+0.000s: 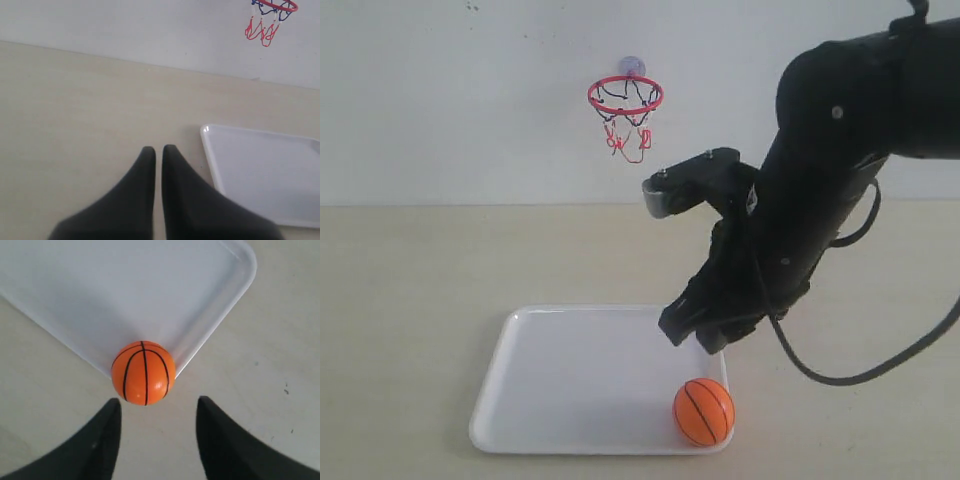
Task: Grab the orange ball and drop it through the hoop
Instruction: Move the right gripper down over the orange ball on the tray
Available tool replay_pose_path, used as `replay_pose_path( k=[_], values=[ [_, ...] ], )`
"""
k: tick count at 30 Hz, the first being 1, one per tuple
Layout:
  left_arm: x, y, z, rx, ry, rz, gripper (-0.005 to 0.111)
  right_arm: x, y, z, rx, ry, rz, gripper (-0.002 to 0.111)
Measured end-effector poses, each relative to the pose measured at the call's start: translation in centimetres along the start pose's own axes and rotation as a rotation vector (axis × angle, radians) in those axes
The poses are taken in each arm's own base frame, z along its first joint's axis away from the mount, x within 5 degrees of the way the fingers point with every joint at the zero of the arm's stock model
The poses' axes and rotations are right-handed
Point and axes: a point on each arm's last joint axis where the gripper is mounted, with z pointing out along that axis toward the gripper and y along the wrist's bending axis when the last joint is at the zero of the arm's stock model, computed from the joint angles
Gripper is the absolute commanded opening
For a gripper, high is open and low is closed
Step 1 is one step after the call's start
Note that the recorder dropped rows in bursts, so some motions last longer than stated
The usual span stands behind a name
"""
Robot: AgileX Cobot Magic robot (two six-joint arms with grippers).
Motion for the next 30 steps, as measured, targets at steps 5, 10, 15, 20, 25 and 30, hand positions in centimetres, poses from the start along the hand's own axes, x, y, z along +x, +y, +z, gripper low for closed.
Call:
replay_pose_path(
  k=[5, 10, 15, 20, 25, 30],
  values=[
    [0.0, 0.0, 0.0, 0.000, 0.000, 0.000, 0.004, -0.1, 0.5, 3.4, -0.065, 0.083, 0.115, 0.056],
    [0.0, 0.0, 0.0, 0.000, 0.000, 0.000, 0.004, 0.1, 0.6, 5.5, -0.071, 0.141, 0.193, 0.074],
    [0.0, 0.0, 0.0, 0.000, 0.000, 0.000, 0.004, 0.2, 0.6, 6.1, -0.070, 0.163, 0.202, 0.079],
    [0.0, 0.0, 0.0, 0.000, 0.000, 0.000, 0.004, 0.2, 0.6, 6.3, -0.069, 0.166, 0.216, 0.079],
    [0.0, 0.0, 0.0, 0.000, 0.000, 0.000, 0.004, -0.1, 0.6, 6.3, -0.066, 0.141, 0.243, 0.079],
    [0.0, 0.0, 0.0, 0.000, 0.000, 0.000, 0.004, -0.2, 0.6, 6.3, -0.065, 0.127, 0.255, 0.079]
  ],
)
